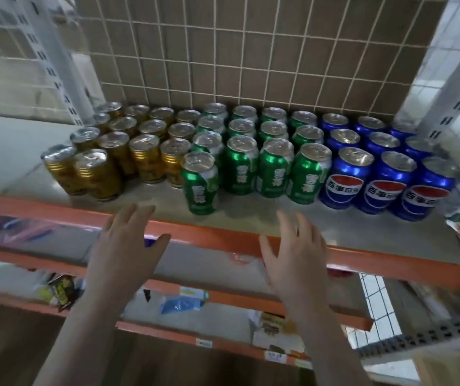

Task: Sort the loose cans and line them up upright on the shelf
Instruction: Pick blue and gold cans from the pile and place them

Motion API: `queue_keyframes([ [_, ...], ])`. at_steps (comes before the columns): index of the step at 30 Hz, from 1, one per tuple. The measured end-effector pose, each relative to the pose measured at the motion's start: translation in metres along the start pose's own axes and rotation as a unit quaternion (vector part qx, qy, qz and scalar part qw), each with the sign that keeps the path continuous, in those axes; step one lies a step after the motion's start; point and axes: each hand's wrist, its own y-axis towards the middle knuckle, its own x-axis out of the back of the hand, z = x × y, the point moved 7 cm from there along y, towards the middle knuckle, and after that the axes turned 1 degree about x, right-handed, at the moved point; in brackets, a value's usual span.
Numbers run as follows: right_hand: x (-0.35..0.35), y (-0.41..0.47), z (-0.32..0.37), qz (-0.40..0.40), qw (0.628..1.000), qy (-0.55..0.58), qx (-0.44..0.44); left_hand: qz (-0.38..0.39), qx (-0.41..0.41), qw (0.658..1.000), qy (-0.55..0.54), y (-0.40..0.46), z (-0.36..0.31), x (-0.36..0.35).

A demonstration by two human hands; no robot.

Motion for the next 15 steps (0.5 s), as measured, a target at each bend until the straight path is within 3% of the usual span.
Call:
queue_keyframes([
  [7, -0.056, -0.024, 0.204, -0.029, 0.997, 0.026, 0.070, -0.043, 0.021, 0.999, -0.021, 0.019, 0.184, 0.074],
  [15, -0.110, -0.042, 0.420, 0.008, 0.984, 0.057, 0.166, -0.115, 0.071, 0.991, -0.017, 0.039, 0.365, 0.154],
])
